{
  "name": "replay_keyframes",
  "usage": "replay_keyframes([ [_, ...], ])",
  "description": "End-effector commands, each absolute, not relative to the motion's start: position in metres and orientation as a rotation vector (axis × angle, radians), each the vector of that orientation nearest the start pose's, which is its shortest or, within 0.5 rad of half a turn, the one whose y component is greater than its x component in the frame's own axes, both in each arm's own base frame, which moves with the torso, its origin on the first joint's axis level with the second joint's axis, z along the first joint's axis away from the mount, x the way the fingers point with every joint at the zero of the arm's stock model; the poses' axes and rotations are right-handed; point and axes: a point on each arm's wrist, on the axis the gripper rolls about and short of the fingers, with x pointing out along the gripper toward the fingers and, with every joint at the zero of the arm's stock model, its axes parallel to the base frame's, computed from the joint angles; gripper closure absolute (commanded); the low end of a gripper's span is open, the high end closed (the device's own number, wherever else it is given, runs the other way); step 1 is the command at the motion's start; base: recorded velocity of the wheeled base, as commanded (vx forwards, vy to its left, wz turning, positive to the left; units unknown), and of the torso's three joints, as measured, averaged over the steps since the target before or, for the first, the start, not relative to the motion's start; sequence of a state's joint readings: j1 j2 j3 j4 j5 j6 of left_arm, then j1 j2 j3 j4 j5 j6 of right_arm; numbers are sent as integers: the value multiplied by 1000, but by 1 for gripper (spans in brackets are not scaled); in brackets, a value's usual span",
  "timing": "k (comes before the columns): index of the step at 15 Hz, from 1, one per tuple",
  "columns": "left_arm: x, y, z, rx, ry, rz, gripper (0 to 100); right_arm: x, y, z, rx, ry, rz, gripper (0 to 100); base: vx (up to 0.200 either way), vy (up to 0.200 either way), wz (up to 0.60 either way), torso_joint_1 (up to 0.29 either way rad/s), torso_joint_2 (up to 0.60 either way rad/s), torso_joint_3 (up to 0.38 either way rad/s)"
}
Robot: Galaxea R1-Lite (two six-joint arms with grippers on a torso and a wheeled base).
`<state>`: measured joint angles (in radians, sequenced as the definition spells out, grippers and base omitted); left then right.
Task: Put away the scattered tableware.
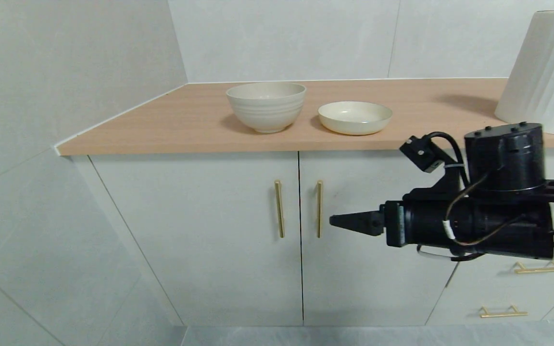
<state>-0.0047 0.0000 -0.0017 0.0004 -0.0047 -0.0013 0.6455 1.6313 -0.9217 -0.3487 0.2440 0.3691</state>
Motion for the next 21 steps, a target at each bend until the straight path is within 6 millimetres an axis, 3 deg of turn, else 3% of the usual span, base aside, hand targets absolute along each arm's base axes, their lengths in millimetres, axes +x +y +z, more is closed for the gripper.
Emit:
replay_keyframes([
  [1,-23,0,76,-2,0,-9,0,256,210,177,277,570,771,0,0,0,0,0,0,0],
  [3,-23,0,76,-2,-2,-9,0,274,222,156,289,499,731,0,0,0,0,0,0,0],
  [7,-23,0,76,-2,-2,-9,0,285,231,141,329,427,746,0,0,0,0,0,0,0],
  [16,-23,0,76,-2,-2,-9,0,304,245,127,387,300,729,0,0,0,0,0,0,0],
  [21,-23,0,76,-2,0,-9,0,306,247,129,421,296,724,0,0,0,0,0,0,0],
])
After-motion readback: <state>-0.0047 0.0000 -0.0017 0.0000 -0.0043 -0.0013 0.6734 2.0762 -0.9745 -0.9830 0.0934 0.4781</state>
